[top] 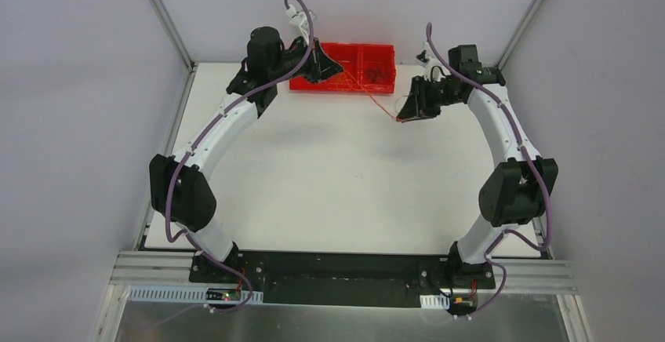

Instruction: Untangle the cables

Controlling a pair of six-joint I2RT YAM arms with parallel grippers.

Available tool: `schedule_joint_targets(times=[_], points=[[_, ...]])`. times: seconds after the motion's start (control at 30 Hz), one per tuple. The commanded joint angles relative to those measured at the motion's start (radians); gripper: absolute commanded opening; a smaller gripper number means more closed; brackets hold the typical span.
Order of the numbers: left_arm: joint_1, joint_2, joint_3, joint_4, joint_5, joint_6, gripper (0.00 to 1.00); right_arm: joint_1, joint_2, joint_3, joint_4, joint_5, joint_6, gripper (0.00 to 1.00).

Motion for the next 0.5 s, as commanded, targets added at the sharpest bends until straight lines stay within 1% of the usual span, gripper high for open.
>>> schedule_joint_targets(times=[0.0,0.03,0.07,0.1,0.13,0.2,0.43,0.47], points=[[0.022,0.023,0.046,0.031,-0.229,0.068,0.0,-0.027,-0.008,0.038,-0.066,-0.069,0.004,0.26],[0.022,0.032,0.054,0.039,-0.246,0.068,0.0,-0.026,-0.014,0.031,-0.066,-0.075,0.005,0.28],[0.022,0.044,0.067,0.042,-0.252,0.073,0.0,-0.027,-0.02,0.024,-0.066,-0.069,0.006,0.35],[0.023,0.063,0.091,0.036,-0.249,0.081,0.0,-0.028,-0.027,0.018,-0.066,-0.056,0.009,0.46],[0.022,0.077,0.109,0.032,-0.25,0.087,0.0,-0.031,-0.033,0.013,-0.065,-0.041,0.008,0.54],[0.022,0.108,0.145,0.022,-0.256,0.102,0.0,-0.046,-0.047,0.004,-0.052,-0.011,0.011,0.64],[0.024,0.228,0.281,-0.054,-0.352,0.204,0.0,-0.151,-0.075,-0.011,0.026,0.08,0.09,0.82],[0.026,0.244,0.3,-0.057,-0.368,0.215,0.0,-0.173,-0.079,-0.021,0.033,0.085,0.098,0.86]])
